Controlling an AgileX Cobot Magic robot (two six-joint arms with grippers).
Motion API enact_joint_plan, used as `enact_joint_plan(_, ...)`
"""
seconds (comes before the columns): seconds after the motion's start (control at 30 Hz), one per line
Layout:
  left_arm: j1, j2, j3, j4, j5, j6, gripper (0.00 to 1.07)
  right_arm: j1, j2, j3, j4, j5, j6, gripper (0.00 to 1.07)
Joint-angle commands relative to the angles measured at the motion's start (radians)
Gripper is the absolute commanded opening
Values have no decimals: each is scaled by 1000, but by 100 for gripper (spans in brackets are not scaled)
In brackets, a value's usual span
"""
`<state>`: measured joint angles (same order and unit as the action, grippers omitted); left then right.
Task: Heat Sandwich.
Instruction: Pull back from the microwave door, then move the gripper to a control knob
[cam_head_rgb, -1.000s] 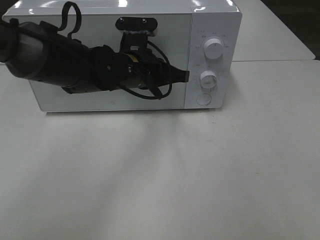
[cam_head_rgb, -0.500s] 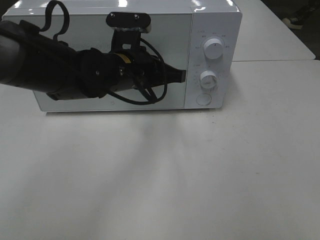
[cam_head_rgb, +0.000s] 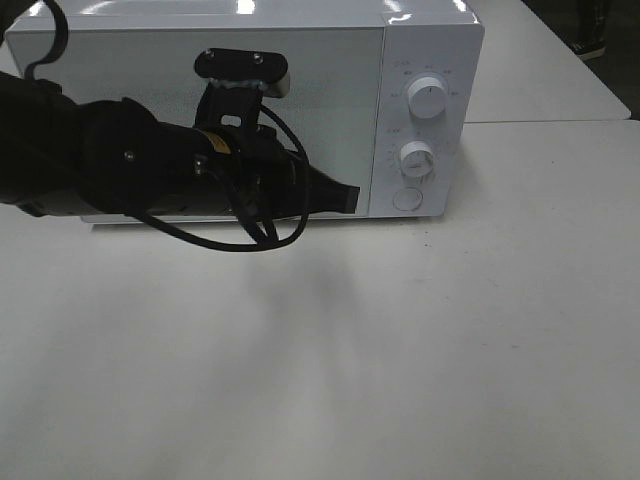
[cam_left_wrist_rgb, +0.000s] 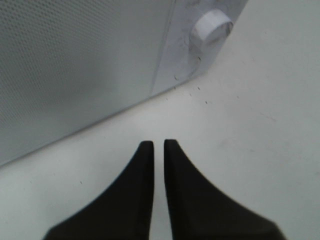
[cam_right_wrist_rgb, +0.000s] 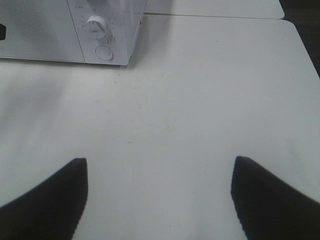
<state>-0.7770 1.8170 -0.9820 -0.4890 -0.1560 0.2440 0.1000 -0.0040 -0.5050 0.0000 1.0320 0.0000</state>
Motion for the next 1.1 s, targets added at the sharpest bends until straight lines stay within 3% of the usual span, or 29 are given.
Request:
enact_joint_plan(0.03, -7, -45, 3, -7, 124, 1, 37, -6, -27, 1, 0, -1, 0, 76)
enact_joint_plan(0.07, -7, -64, 3, -7, 174, -2, 65, -6, -27, 1, 0, -1, 0, 76)
enact_joint_plan(0.1, -7, -74, 3, -7, 201, -4, 82, -6, -27, 1, 0, -1, 0, 76)
enact_joint_plan(0.13, -7, -74, 3, -7, 201, -4, 82, -6, -27, 1, 0, -1, 0, 76)
enact_joint_plan(0.2, -7, -102, 3, 11, 291, 1, 104, -6, -27, 1, 0, -1, 0, 76)
enact_joint_plan(0.53, 0, -200, 3, 191, 574, 1, 103, -6, -27, 1, 0, -1, 0, 76)
enact_joint_plan(0.8, 0, -255, 3, 229, 773, -1, 103, -6, -27, 1, 0, -1, 0, 76)
enact_joint_plan(1.1, 0, -259, 3, 311, 923, -73, 103, -6, -27, 1, 0, -1, 0, 76)
